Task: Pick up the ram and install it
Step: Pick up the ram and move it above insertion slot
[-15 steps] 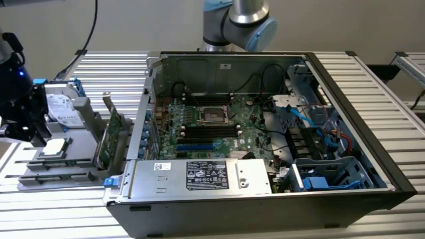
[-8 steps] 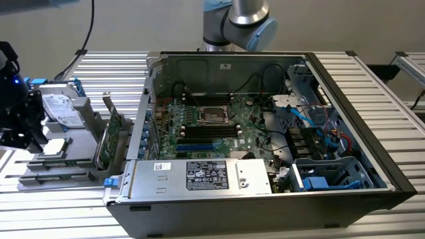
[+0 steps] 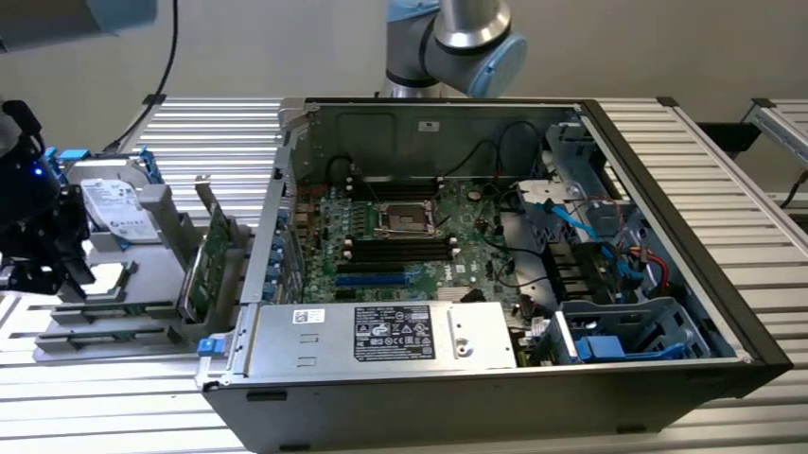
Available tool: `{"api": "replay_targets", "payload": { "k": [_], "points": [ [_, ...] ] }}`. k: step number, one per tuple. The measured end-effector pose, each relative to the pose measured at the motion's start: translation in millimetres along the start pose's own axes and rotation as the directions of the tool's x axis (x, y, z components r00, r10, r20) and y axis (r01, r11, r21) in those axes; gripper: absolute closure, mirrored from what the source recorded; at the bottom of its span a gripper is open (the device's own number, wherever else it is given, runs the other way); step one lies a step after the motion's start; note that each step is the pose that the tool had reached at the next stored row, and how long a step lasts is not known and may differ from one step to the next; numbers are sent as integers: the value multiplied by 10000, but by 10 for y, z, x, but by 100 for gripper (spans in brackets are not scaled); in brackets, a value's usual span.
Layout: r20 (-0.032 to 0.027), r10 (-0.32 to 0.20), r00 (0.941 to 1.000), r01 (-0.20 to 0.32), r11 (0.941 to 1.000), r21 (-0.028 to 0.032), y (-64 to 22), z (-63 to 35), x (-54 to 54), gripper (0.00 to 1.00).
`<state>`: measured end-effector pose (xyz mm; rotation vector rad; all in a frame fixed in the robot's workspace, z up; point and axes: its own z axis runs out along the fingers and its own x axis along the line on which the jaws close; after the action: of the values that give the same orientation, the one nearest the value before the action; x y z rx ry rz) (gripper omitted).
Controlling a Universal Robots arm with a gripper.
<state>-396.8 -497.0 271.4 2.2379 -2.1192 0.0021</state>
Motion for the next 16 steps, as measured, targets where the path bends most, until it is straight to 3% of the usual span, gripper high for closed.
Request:
{"api": "replay_targets", "payload": {
  "k": [16],
  "points": [
    [-13, -302, 9995, 302, 9995, 12, -11, 290, 8, 70]
  ]
}}
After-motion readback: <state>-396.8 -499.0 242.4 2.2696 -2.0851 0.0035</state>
